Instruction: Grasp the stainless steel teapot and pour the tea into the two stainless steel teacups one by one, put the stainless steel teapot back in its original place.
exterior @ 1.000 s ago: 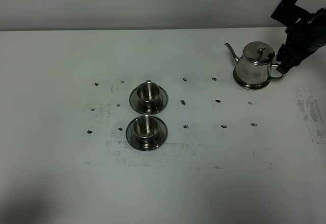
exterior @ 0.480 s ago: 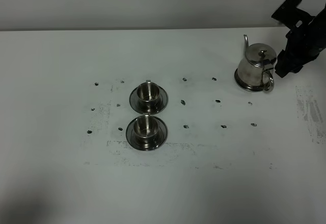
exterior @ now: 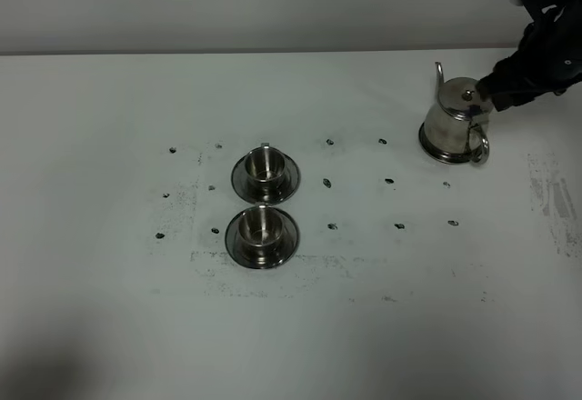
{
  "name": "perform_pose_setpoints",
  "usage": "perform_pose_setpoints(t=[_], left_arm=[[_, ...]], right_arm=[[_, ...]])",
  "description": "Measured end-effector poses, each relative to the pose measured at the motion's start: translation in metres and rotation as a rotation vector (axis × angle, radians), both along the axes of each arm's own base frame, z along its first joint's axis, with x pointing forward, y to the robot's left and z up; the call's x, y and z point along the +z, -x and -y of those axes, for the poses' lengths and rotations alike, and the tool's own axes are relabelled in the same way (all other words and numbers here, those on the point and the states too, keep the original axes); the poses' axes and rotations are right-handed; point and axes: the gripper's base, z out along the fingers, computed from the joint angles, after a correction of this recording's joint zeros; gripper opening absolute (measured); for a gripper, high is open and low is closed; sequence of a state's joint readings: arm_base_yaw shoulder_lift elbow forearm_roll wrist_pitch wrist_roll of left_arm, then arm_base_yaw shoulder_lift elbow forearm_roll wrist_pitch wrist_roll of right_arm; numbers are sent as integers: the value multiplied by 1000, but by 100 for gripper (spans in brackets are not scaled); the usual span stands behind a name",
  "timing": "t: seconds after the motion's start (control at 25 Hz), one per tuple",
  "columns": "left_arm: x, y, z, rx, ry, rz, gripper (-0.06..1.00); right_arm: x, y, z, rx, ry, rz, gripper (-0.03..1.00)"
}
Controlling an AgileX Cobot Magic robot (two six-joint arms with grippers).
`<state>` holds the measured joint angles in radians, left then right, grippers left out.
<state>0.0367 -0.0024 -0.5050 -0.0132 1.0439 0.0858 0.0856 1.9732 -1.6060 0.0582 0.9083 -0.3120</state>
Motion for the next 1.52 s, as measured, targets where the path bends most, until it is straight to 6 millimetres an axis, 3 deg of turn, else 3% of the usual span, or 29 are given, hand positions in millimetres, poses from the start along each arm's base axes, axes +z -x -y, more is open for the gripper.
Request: perform_pose_setpoints(t=[0.36, 0.52, 1.08, 1.52], left_arm=[[0, 0, 0, 0, 0, 0, 49], [0, 0, 0, 0, 0, 0, 49], [0, 0, 0, 0, 0, 0, 49], [0, 0, 0, 0, 0, 0, 49]], right_arm=[[3, 4, -25, -14, -31, -12, 49], [-7, 2, -30, -5, -28, -37, 51], [-41, -5, -29, -7, 12, -113, 54], [-53, -10, -27, 0, 37, -103, 53]])
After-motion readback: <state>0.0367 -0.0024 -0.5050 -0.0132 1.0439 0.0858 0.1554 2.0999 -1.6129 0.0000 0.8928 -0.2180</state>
